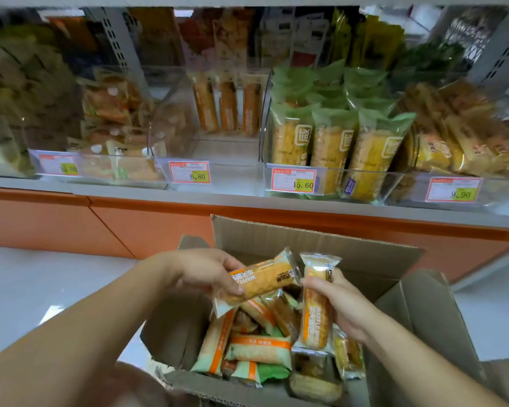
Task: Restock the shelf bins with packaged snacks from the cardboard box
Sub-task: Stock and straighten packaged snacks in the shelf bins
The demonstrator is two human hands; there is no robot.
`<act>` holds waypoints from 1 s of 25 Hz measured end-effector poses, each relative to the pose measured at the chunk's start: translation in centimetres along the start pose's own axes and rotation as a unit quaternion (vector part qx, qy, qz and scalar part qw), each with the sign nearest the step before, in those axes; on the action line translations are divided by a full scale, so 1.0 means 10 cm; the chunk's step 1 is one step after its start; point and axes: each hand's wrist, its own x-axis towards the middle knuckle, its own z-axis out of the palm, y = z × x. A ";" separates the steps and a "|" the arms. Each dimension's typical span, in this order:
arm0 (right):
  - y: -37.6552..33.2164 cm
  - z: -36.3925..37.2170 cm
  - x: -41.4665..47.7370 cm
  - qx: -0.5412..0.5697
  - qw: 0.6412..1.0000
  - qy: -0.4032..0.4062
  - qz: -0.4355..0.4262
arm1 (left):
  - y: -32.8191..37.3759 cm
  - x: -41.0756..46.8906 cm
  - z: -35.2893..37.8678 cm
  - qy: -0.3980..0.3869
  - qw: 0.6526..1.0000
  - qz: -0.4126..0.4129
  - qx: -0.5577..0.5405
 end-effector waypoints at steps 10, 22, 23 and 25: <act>-1.63 0.77 -0.32 -0.047 0.963 -0.021 -0.265 | 0.50 -1.14 -0.89 0.305 0.917 0.236 -0.102; -2.91 2.04 2.00 -0.231 0.904 0.201 -0.299 | 0.24 -0.79 -1.36 0.541 0.765 0.277 -0.213; -2.89 2.06 2.10 -0.230 0.902 0.201 -0.304 | 0.25 -0.79 -1.37 0.545 0.764 0.277 -0.207; -2.88 2.09 2.20 -0.228 0.895 0.208 -0.323 | 0.27 -0.78 -1.40 0.549 0.763 0.279 -0.197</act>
